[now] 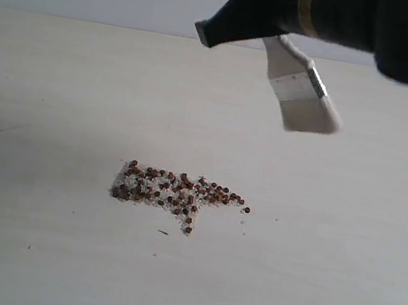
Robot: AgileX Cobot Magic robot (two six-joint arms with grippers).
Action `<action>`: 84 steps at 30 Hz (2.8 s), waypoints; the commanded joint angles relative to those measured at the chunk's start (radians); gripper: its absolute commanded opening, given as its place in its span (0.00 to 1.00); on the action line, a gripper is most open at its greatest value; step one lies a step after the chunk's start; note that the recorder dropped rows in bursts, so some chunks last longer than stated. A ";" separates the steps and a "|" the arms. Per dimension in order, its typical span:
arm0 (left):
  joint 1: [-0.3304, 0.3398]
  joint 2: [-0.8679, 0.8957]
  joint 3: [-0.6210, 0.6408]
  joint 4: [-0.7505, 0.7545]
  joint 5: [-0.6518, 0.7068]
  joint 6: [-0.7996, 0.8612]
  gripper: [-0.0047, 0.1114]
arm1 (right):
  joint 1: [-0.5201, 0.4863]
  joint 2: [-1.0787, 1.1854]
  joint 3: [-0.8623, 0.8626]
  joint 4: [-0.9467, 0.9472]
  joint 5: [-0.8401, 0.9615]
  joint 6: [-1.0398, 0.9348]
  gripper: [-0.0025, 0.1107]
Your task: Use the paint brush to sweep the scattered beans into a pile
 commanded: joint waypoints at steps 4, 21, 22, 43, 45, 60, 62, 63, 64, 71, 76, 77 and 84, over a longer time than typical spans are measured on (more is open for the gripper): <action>-0.007 -0.007 0.004 -0.004 0.000 0.002 0.04 | 0.177 0.063 0.150 -0.003 0.579 0.230 0.02; -0.007 -0.007 0.004 -0.004 0.000 0.002 0.04 | 0.262 0.456 0.101 -0.003 0.975 0.620 0.02; -0.007 -0.007 0.004 -0.004 0.000 0.002 0.04 | 0.262 0.463 0.089 -0.003 0.973 0.620 0.02; -0.007 -0.007 0.004 -0.004 0.000 0.002 0.04 | 0.278 0.511 -0.130 -0.003 0.680 0.620 0.02; -0.007 -0.007 0.004 -0.004 0.000 0.002 0.04 | 0.288 0.513 -0.139 -0.003 0.675 0.616 0.02; -0.007 -0.007 0.004 -0.004 0.000 0.002 0.04 | 0.329 0.353 -0.135 -0.003 0.920 0.325 0.02; -0.007 -0.007 0.004 -0.004 0.000 0.002 0.04 | 0.288 0.388 -0.128 -0.003 0.889 0.397 0.02; -0.007 -0.007 0.004 -0.004 0.000 0.002 0.04 | 0.281 0.401 -0.128 -0.003 0.884 0.411 0.02; -0.007 -0.007 0.004 -0.004 0.000 0.002 0.04 | 0.271 0.439 -0.128 -0.003 0.881 0.436 0.02; -0.007 -0.007 0.004 -0.004 0.000 0.002 0.04 | 0.271 0.551 -0.128 -0.003 0.864 0.438 0.02; -0.007 -0.007 0.004 -0.004 0.000 0.002 0.04 | 0.271 0.560 -0.128 -0.003 0.781 0.512 0.02; -0.007 -0.007 0.004 -0.004 0.000 0.002 0.04 | 0.271 0.560 -0.128 -0.003 0.764 0.518 0.02; -0.007 -0.007 0.004 -0.004 0.000 0.002 0.04 | 0.289 0.560 -0.194 -0.003 0.703 0.516 0.02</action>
